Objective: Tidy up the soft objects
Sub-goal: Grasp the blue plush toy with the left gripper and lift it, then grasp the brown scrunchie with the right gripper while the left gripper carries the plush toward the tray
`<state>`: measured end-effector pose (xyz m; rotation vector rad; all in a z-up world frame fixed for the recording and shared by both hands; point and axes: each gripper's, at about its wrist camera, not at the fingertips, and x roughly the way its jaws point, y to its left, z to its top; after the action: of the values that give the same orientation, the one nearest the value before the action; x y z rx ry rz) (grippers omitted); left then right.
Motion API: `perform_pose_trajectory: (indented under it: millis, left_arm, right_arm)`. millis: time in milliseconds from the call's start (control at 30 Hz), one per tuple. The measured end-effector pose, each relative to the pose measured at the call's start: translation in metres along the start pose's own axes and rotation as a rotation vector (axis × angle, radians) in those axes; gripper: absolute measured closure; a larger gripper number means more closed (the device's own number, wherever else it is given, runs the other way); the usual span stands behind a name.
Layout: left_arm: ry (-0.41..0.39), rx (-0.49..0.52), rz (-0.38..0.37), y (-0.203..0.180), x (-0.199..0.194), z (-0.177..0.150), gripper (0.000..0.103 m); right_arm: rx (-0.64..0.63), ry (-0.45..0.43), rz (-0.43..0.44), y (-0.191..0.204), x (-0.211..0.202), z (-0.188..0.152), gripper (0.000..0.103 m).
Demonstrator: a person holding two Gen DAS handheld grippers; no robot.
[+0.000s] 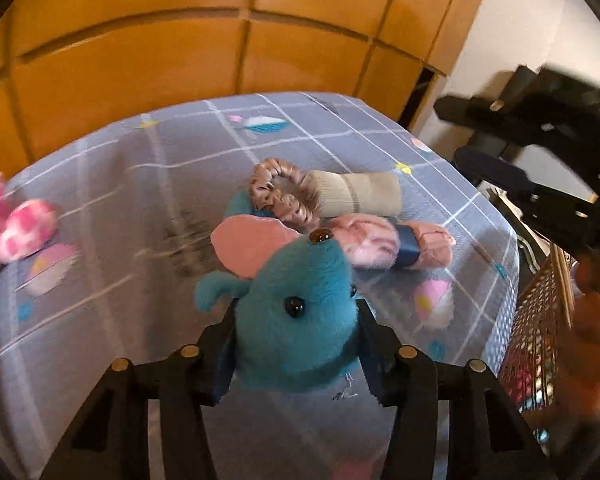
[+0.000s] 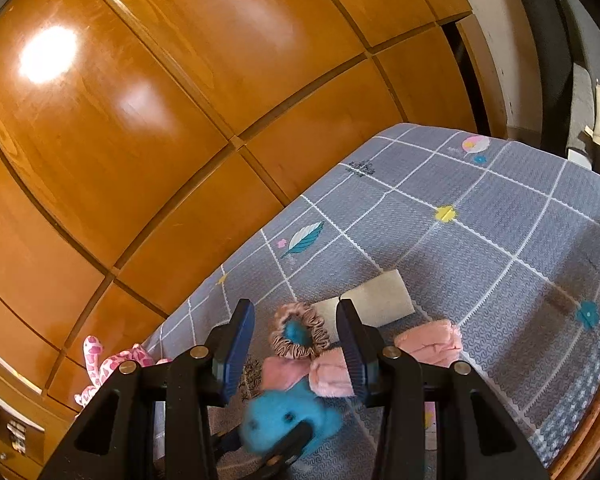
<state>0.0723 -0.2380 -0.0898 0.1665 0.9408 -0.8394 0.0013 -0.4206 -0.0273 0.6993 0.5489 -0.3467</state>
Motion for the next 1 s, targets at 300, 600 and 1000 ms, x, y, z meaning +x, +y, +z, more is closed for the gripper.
perform_pose_trajectory:
  millis: [300, 600, 1000]
  left_arm:
    - [-0.016, -0.091, 0.113, 0.047, -0.052, -0.06, 0.05]
    - [-0.029, -0.153, 0.098, 0.063, -0.047, -0.084, 0.042]
    - [-0.016, -0.176, 0.074, 0.061, -0.037, -0.088, 0.039]
  right_arm:
    - [-0.12, 0.14, 0.021, 0.023, 0.022, -0.01, 0.06]
    - [-0.43, 0.392, -0.017, 0.084, 0.081, -0.045, 0.057]
    - [-0.662, 0.528, -0.199, 0.091, 0.166, -0.066, 0.041]
